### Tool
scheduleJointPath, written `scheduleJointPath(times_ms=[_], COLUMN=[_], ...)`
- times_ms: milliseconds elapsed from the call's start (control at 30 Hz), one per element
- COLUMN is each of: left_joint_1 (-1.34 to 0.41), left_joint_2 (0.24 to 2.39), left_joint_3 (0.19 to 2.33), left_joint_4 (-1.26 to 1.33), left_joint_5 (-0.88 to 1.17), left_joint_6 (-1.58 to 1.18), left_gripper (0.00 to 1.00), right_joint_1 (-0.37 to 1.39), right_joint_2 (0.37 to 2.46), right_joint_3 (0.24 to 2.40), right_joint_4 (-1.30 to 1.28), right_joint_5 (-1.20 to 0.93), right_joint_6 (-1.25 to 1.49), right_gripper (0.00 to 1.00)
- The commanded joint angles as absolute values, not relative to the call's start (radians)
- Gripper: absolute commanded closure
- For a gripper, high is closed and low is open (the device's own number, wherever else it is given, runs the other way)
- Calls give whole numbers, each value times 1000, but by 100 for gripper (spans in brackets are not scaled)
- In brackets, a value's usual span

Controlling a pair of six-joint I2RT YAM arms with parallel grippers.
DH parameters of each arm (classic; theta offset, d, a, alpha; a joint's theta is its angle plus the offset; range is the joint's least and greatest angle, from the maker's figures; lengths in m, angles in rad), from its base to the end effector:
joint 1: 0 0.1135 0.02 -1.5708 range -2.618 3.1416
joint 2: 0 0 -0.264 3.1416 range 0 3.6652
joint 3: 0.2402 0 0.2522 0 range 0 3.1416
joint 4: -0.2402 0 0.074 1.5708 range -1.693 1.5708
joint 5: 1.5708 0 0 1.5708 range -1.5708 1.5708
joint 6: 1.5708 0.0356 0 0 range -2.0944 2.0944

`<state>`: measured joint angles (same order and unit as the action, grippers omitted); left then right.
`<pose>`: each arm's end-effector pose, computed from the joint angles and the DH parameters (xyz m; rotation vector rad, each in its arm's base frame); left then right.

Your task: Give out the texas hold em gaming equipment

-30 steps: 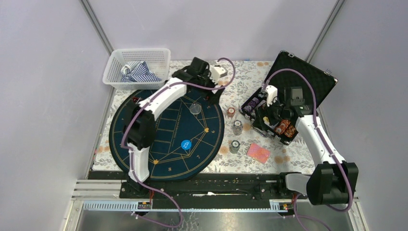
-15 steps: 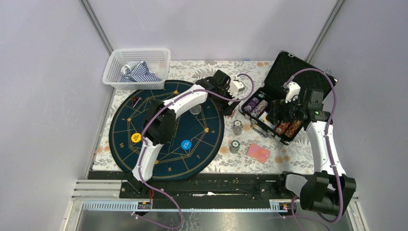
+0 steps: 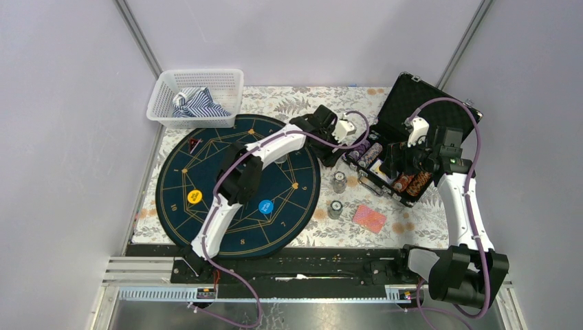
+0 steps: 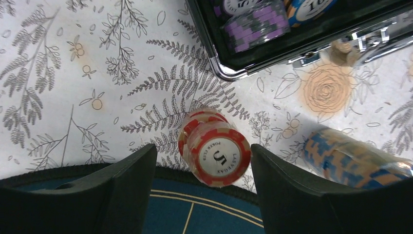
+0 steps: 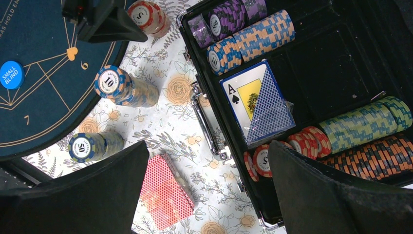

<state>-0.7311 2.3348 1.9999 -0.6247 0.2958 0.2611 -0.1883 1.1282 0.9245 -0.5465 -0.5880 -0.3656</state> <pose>0.3770 -0.3521 0.1918 1.3241 2.1936 -0.5589 0.2343 -0.0245 0.2906 -0.4790 2.1460 0.3756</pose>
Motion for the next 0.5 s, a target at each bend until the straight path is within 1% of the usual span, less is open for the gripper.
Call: scheduleJointPath(times_ms=[0, 33, 400, 467], left_joint_1=[-739, -741, -762, -763], left_joint_2=[2372, 2379, 2425, 2426], left_joint_3=[2060, 2063, 2058, 2053], left_joint_4=[-597, -595, -586, -586], left_joint_5=[272, 272, 228, 224], left_joint_6=[256, 257, 266, 271], left_gripper=[28, 28, 49, 57], right_joint_1=[-192, -192, -192, -192], right_joint_2=[1118, 1120, 1130, 1132], right_joint_3=[923, 923, 919, 919], right_joint_4=[-526, -526, -529, -530], right_joint_5=[-608, -608, -608, -606], right_joint_6=[-361, -362, -371, -375], right_gripper=[0, 0, 0, 0])
